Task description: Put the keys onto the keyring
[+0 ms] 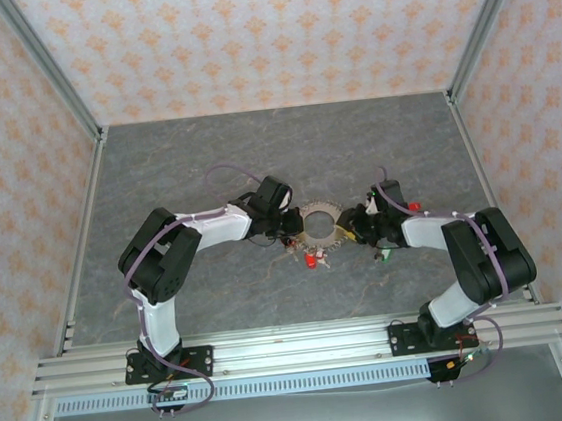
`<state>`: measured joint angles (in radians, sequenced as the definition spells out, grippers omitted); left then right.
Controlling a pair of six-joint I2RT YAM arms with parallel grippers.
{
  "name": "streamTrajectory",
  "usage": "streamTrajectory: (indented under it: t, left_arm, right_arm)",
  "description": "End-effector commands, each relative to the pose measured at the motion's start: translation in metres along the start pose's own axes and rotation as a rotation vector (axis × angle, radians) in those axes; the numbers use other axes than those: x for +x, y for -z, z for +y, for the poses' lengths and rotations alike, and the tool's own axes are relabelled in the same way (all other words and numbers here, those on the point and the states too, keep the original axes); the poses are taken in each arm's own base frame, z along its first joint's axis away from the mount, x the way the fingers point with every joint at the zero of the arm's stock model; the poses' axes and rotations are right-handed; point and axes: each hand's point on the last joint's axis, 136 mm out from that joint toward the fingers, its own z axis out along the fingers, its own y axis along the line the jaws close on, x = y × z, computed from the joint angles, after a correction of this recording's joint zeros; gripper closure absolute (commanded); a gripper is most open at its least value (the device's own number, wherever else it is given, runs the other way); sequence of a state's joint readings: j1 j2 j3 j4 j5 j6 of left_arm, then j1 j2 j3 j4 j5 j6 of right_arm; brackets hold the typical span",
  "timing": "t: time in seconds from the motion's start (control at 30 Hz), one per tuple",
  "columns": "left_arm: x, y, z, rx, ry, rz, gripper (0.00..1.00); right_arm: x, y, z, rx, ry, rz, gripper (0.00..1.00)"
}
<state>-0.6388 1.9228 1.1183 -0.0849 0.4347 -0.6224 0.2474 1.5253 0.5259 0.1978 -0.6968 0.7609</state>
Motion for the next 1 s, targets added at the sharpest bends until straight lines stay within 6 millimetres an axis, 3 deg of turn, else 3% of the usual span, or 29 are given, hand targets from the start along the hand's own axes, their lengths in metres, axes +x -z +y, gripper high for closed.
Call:
streamTrajectory:
  t: [0.0,0.23,0.37,0.57,0.7,0.9,0.97]
  left_arm:
    - [0.007,-0.004,0.016,-0.033,0.031,0.022,0.9]
    - [0.002,0.003,0.008,-0.007,0.038,0.013,0.9]
    - [-0.01,0.025,-0.004,0.009,0.013,-0.034,0.88]
    - [-0.018,0.041,-0.011,0.015,0.006,-0.073,0.85]
    - [-0.027,0.06,-0.011,-0.002,0.01,-0.146,0.7]
    - [-0.041,0.094,-0.002,0.013,0.071,-0.252,0.36]
    - [-0.044,0.101,0.002,0.04,0.1,-0.263,0.3]
  right_arm:
    - [-0.001,-0.002,-0.007,-0.005,0.008,-0.017,0.74]
    - [-0.002,0.0,-0.001,-0.049,0.03,-0.033,0.82]
    - [-0.005,0.007,0.006,-0.07,0.048,-0.059,0.88]
    - [-0.005,0.011,0.012,-0.089,0.054,-0.07,0.91]
    - [-0.006,0.019,0.024,-0.127,0.065,-0.08,0.92]
    - [-0.009,0.037,0.056,-0.222,0.094,-0.103,0.95]
    - [-0.009,0.042,0.064,-0.247,0.095,-0.106,0.95]
